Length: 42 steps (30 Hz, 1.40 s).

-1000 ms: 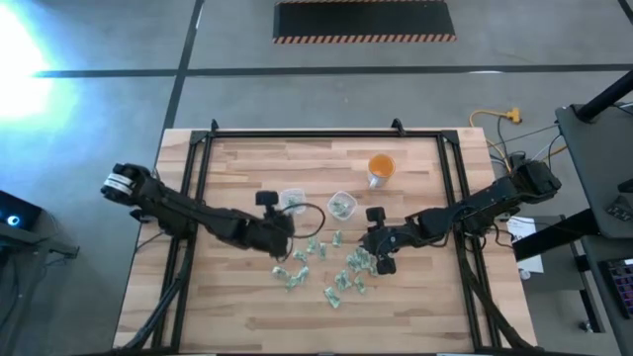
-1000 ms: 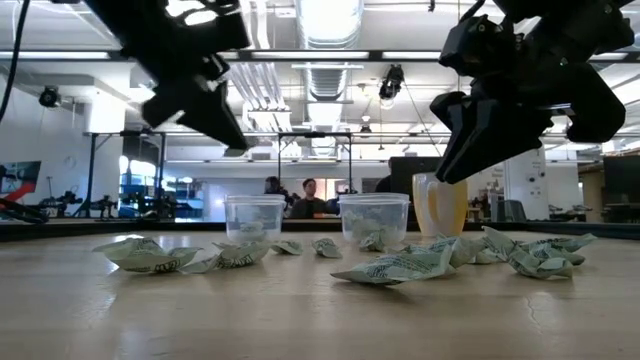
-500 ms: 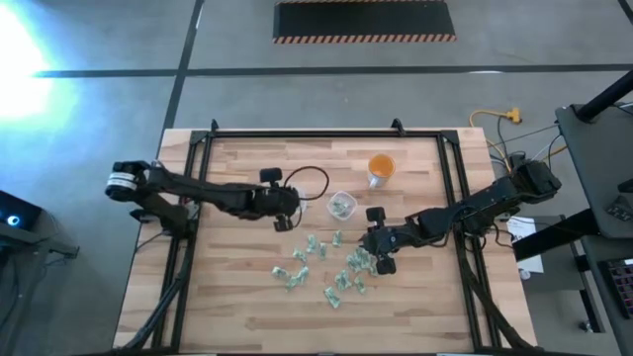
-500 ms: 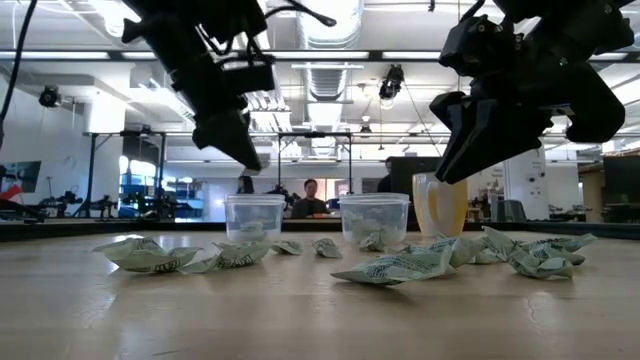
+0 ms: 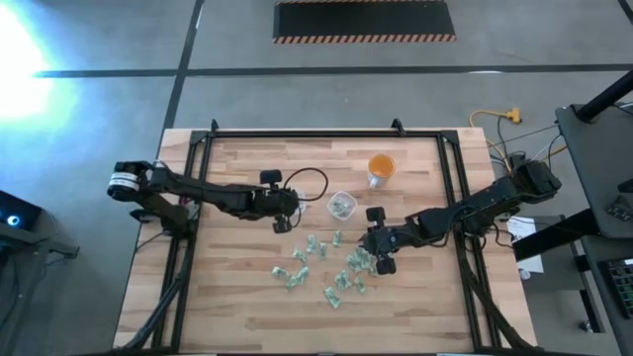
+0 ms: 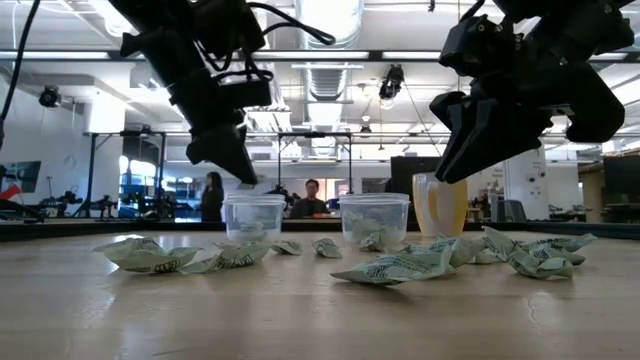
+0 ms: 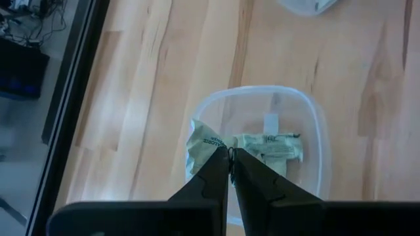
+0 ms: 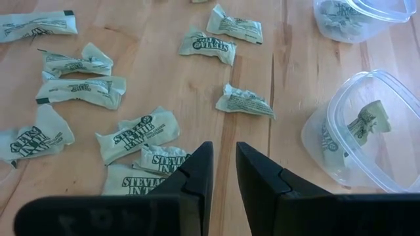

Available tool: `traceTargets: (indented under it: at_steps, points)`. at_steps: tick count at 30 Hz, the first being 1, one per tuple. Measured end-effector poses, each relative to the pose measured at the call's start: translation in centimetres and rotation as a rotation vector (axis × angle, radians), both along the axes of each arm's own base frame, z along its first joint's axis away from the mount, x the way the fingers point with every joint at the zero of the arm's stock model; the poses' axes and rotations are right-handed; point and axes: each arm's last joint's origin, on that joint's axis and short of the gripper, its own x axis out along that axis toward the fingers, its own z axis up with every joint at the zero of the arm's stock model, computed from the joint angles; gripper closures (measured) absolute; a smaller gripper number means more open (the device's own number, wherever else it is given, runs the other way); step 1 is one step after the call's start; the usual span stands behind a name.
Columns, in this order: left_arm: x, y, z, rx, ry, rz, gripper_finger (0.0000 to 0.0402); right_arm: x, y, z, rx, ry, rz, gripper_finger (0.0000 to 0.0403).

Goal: Pick and place items into bin
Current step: Put the white stevia packet into the left transparent bin, then put the white stevia packet into the right transparent bin

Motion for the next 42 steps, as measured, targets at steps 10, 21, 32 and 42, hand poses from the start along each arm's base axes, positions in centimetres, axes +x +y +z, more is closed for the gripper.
traceTargets:
  at_steps: [10, 21, 32, 42]
  points:
    - [0.0, 0.1, 0.0, 0.017, -0.007, 0.011, 0.0323, 0.0, 0.0, 0.0, 0.000, -0.001, 0.000, 0.0346]
    - [0.6, -0.4, 1.4, 0.027, -0.062, 0.004, 0.0303, -0.2, 0.0, -0.3, 0.007, 0.011, -0.009, 0.0346]
    - [-0.2, -2.7, 3.4, 0.018, -0.137, -0.075, 0.0303, -2.1, -0.4, -1.9, 0.105, 0.200, -0.139, 0.0346]
    - [-0.4, -3.8, 3.7, 0.010, -0.152, -0.109, 0.0303, -3.0, 1.0, -2.2, 0.169, 0.260, -0.163, 0.0346]
